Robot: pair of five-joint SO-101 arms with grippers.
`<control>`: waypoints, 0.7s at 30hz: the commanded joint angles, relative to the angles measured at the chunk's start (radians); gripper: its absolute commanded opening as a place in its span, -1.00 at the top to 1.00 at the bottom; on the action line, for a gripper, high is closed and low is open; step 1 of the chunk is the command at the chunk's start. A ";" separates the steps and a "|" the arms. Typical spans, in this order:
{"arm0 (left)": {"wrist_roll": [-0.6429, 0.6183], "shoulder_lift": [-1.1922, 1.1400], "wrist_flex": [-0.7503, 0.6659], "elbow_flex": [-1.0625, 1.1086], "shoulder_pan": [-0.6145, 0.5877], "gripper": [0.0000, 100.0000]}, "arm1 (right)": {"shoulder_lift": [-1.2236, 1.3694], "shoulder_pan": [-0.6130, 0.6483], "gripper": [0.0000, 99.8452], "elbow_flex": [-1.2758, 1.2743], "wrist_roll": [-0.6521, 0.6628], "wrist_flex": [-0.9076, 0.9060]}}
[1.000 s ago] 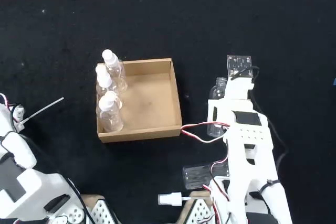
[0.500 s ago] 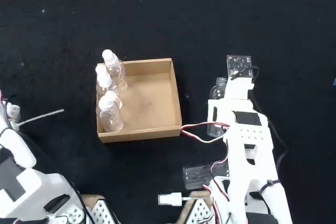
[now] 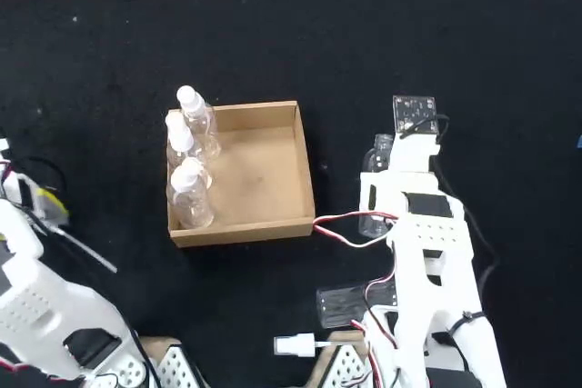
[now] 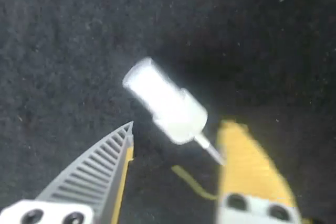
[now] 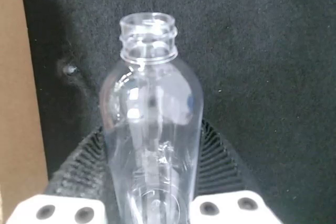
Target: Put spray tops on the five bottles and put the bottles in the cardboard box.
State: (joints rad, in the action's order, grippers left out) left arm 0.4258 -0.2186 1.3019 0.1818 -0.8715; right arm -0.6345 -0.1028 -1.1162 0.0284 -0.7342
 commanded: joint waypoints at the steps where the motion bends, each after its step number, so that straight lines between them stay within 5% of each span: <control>1: -0.060 -0.023 0.124 -0.182 -0.005 0.42 | -0.001 0.020 0.98 -0.005 0.006 0.026; 16: -0.293 -0.143 0.057 -0.166 -0.012 0.50 | -0.001 0.020 0.98 -0.004 0.006 0.026; 21: -0.304 -0.098 -0.129 0.021 0.025 0.50 | -0.001 0.020 0.98 -0.004 0.006 0.026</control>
State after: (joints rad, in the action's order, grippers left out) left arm 0.1389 -0.3844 1.3203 0.0852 -0.8730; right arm -0.6345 -0.1028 -1.1162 0.0284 -0.7342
